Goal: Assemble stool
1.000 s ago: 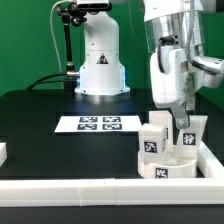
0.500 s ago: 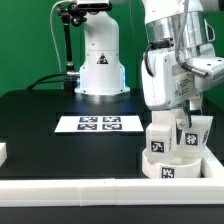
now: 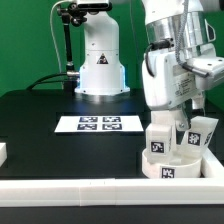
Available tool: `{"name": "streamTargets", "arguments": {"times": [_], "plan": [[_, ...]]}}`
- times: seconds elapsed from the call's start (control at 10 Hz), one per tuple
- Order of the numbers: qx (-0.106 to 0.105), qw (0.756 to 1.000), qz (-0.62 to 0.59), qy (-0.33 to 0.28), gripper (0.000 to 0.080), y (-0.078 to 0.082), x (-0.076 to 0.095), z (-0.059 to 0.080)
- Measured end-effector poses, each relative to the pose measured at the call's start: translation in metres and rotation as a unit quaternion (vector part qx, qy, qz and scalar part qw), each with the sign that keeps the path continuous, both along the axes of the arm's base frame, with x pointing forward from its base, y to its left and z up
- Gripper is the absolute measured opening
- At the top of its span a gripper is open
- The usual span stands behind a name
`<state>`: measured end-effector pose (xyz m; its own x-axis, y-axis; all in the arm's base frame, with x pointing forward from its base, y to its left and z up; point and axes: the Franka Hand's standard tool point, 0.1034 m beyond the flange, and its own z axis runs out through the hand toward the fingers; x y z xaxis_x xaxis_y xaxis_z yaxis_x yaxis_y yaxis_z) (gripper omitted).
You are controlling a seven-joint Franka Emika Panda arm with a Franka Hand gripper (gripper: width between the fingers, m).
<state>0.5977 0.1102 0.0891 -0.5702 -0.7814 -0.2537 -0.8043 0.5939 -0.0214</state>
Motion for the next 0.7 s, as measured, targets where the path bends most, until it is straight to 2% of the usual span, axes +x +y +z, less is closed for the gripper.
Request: {"name": "streamTargets", "arguments": {"times": [0.1,0.3,0.6,0.7], "plan": [[0.001,1.0,0.002,-0.004,0.0616,0.0009,0.0016,0.0042],[0.001,1.0,0.013,-0.014,0.0642,0.0036,0.0048,0.0119],[-0.005,0.999,0.04,-0.018,0.0649,0.0031,0.0039,0.0094],[-0.015,0.995,0.095,-0.023,0.0649,0.0025,0.0028,0.0088]]}}
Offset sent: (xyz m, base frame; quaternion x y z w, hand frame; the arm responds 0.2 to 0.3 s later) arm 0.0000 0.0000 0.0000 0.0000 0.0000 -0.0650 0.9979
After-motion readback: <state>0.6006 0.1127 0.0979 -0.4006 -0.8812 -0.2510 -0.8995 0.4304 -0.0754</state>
